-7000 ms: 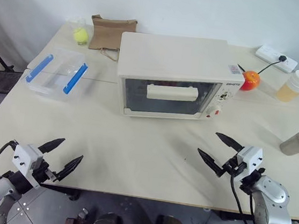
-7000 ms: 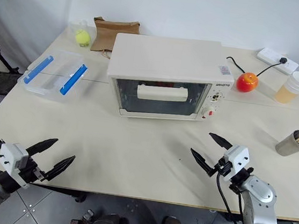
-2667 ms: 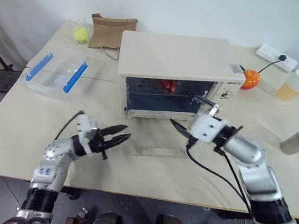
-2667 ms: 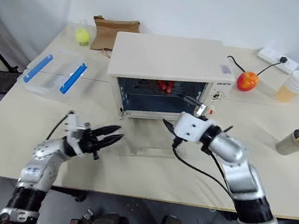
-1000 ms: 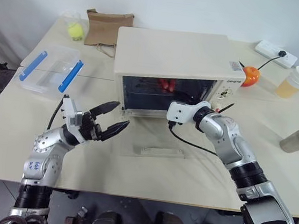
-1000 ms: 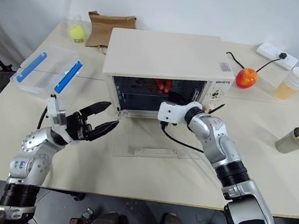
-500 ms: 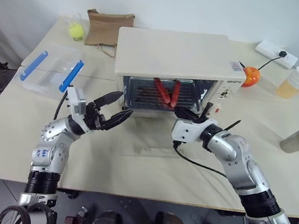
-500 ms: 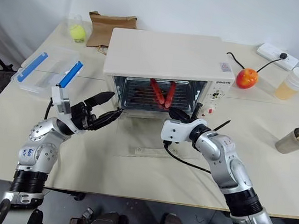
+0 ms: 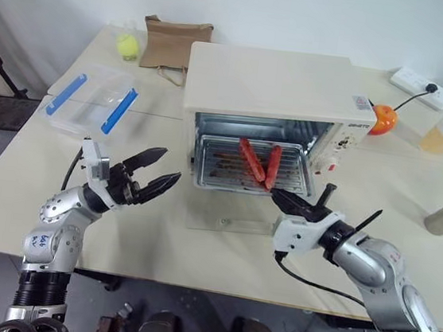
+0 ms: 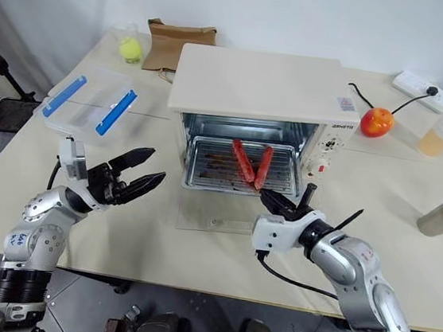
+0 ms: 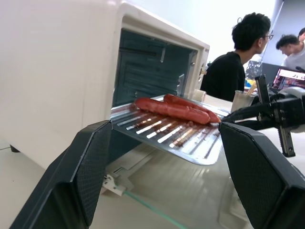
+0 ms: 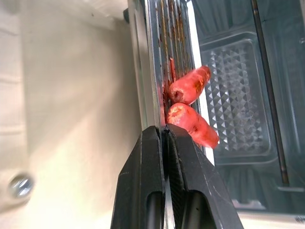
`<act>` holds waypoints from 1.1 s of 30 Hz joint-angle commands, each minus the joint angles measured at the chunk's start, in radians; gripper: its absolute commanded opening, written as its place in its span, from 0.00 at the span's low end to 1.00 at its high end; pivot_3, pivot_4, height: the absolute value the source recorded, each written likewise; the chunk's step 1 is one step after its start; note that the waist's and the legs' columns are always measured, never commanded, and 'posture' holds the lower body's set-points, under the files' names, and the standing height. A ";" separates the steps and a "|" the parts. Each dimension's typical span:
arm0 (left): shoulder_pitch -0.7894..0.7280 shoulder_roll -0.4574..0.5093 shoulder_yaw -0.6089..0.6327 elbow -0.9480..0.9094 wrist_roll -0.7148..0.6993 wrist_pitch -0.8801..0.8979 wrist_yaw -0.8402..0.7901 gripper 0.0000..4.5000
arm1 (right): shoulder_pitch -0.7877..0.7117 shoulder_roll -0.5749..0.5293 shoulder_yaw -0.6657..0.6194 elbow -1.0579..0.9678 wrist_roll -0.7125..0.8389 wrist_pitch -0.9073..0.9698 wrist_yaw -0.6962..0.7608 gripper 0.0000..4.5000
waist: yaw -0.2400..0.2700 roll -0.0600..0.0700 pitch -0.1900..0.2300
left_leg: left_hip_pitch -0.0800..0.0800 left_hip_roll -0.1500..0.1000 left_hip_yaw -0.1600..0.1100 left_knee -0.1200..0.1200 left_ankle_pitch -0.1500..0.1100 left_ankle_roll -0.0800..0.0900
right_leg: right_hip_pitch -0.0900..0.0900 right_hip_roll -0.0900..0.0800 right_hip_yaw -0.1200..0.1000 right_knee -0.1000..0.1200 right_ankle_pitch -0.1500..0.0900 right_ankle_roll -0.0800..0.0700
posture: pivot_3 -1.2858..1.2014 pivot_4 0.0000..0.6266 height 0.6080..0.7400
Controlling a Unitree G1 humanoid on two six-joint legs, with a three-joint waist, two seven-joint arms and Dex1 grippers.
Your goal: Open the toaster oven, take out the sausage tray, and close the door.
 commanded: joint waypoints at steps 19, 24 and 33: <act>-0.128 -0.004 0.034 -0.039 -0.573 0.919 0.493 0.85 | 0.135 -0.098 -0.115 -0.101 0.076 -0.230 0.003 0.04 | 0.000 0.000 0.000 | 0.002 0.000 -0.001 0.000 0.002 -0.001 | 0.002 0.000 0.001 0.001 0.000 0.000 | 0.52 0.24 1.00; -0.175 -0.039 0.045 0.023 -0.655 1.026 0.604 0.85 | 0.112 -0.097 -0.109 -0.086 0.081 -0.259 0.002 0.04 | 0.000 0.000 0.000 | 0.002 0.000 -0.001 0.000 0.002 -0.001 | 0.002 0.000 0.002 0.001 0.000 0.000 | 0.52 0.24 1.00; -0.195 -0.086 0.068 0.064 -0.803 1.084 0.756 0.57 | 0.072 -0.093 -0.086 -0.052 0.087 -0.305 0.005 0.03 | 0.000 -0.001 0.000 | 0.002 0.000 -0.001 0.001 0.002 -0.001 | 0.002 0.000 0.002 0.001 0.000 0.000 | 0.52 0.24 1.00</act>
